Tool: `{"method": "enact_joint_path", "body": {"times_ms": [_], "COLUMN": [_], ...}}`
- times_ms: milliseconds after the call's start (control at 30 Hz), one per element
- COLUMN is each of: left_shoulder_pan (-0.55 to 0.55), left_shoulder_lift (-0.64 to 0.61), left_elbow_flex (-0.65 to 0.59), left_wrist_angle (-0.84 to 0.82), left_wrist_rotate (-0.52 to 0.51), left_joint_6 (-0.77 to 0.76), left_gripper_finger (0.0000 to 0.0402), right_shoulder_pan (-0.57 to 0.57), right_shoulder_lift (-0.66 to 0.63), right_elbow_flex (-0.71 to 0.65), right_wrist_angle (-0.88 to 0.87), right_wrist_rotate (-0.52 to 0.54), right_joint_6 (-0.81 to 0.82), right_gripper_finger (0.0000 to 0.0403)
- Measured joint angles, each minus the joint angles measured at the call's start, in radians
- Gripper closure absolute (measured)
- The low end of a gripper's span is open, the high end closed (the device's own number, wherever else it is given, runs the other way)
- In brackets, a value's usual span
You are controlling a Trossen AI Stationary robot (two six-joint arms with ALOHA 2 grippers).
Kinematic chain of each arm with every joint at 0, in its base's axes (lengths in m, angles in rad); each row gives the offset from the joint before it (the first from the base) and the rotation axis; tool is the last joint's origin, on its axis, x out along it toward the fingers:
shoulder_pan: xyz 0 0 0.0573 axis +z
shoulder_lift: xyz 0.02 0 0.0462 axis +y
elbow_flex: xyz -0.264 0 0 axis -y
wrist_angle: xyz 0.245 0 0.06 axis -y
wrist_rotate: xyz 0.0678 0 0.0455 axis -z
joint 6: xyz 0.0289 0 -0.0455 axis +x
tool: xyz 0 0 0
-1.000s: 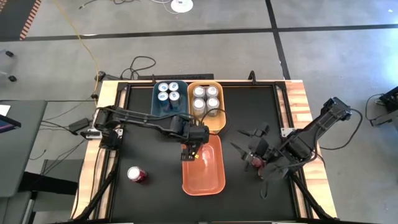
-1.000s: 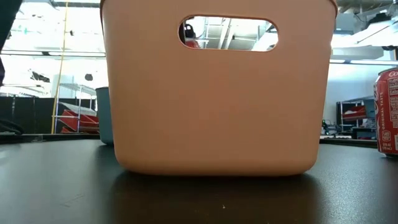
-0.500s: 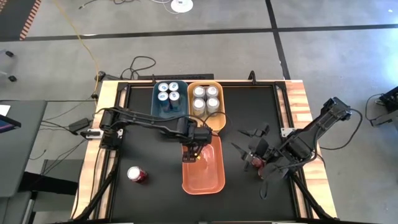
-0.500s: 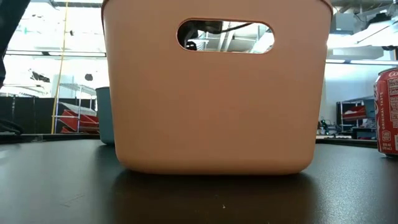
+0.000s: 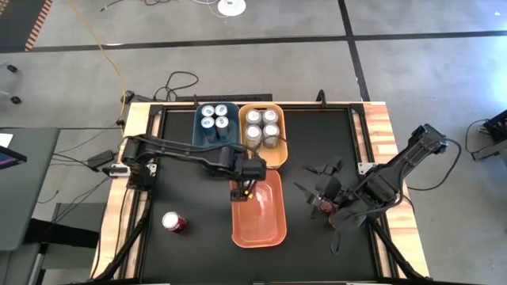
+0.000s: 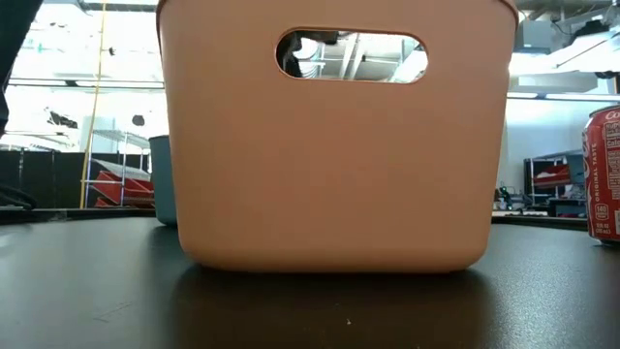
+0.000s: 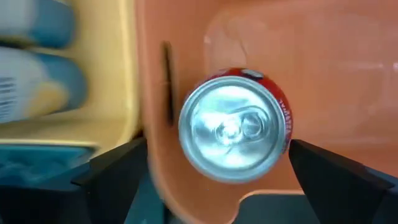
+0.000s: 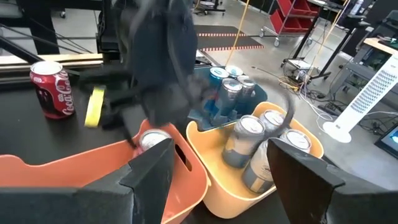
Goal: Sort soda cans
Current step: Put the red soda can into the orange bin
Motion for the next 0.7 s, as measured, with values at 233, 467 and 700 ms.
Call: {"method": "enact_joint_path", "body": {"times_ms": [233, 467, 700], "left_shoulder_pan": [-0.04, -0.13, -0.239], "left_shoulder_lift": [-0.167, -0.354, -0.497], "left_elbow_flex": [0.0, 0.0, -0.092], "left_wrist_angle": [-0.011, -0.01, 0.002], "left_wrist_rotate": [-0.081, -0.259, -0.386], "left_joint_6": [-0.045, -0.112, -0.206], "left_gripper_finger": [0.0013, 0.0013, 0.0013], "right_shoulder_pan": [-0.02, -0.161, -0.252], "right_shoulder_lift": [0.017, 0.01, 0.017], "right_elbow_flex": [0.0, 0.017, 0.017], "right_wrist_angle": [-0.091, -0.381, -0.715], "right_wrist_rotate": [-0.078, -0.428, -0.633], "right_joint_6": [0.082, 0.385, 0.562], "right_gripper_finger": [0.0128, 0.0132, 0.0148]}}
